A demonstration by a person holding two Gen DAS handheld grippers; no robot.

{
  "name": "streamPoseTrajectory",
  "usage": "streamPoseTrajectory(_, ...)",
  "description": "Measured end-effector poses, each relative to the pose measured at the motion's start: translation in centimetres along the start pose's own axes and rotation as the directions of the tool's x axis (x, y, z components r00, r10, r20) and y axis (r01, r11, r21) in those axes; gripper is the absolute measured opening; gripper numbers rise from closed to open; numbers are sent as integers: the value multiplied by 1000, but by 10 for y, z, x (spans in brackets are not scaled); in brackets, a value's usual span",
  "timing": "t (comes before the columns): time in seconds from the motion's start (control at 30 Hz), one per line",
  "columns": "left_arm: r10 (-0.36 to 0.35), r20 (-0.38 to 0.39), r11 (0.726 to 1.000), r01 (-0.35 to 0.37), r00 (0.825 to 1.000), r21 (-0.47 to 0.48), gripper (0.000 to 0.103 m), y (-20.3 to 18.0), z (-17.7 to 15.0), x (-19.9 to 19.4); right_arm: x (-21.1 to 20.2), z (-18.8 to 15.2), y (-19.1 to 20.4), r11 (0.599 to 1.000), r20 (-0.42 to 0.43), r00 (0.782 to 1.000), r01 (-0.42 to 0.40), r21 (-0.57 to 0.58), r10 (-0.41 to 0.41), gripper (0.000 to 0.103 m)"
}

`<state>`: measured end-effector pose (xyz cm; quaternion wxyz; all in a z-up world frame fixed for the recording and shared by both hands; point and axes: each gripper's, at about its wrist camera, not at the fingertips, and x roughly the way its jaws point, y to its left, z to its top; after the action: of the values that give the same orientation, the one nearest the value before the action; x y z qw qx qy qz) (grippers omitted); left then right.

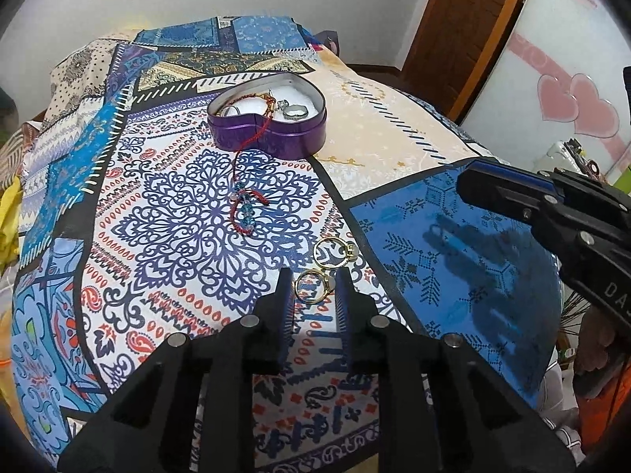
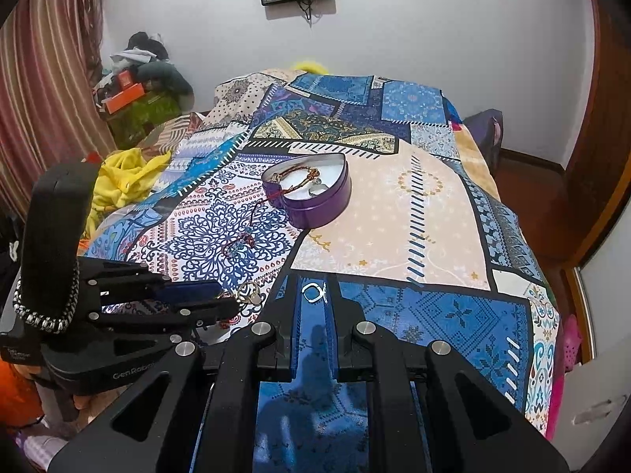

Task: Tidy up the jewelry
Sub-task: 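Grasp a gold hoop earring with the left tool while the right tool carries the ring toward the tin, then lower the hoop and ring into the purple tin and open both tools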

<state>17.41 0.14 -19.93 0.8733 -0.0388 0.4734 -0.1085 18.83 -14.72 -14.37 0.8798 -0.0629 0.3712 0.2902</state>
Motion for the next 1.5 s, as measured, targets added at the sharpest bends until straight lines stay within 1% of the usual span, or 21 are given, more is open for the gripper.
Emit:
streamPoseTrajectory(0.2,6,46,1000,-5,999,-15,20,6,9,-14,-2,7,1,1000,17,1000,2,-1,-2,10)
streamPoseTrajectory(0.4,19,127,1000,-17,992,-16,20,13,30,-36,-2,19,4,1000,44,999,4,-11,-4,10)
streamPoseTrajectory(0.53,30,162,999,-27,986,-19,20,18,45,-43,1,32,6,1000,63,998,11,-25,-9,10)
streamPoseTrajectory(0.73,45,194,999,-42,980,-20,20,29,66,-43,9,57,5,999,103,995,20,-40,-16,10)
streamPoseTrajectory(0.9,47,216,999,-44,975,-20,20,37,83,-37,16,71,1,1000,120,993,12,-25,-9,10)
streamPoseTrajectory(1.07,44,219,999,-40,975,-22,20,45,95,-27,26,84,-3,1000,123,992,4,-17,-2,10)
streamPoseTrajectory(1.23,34,208,999,-30,977,-22,20,53,109,-11,41,96,-7,1000,106,994,-20,-17,22,10)
streamPoseTrajectory(1.37,10,189,1000,-5,982,-27,20,57,118,3,60,107,-10,999,63,997,-41,-23,43,10)
streamPoseTrajectory(1.5,-9,157,1000,14,988,-28,20,61,124,20,76,111,-16,998,17,998,-65,-11,66,10)
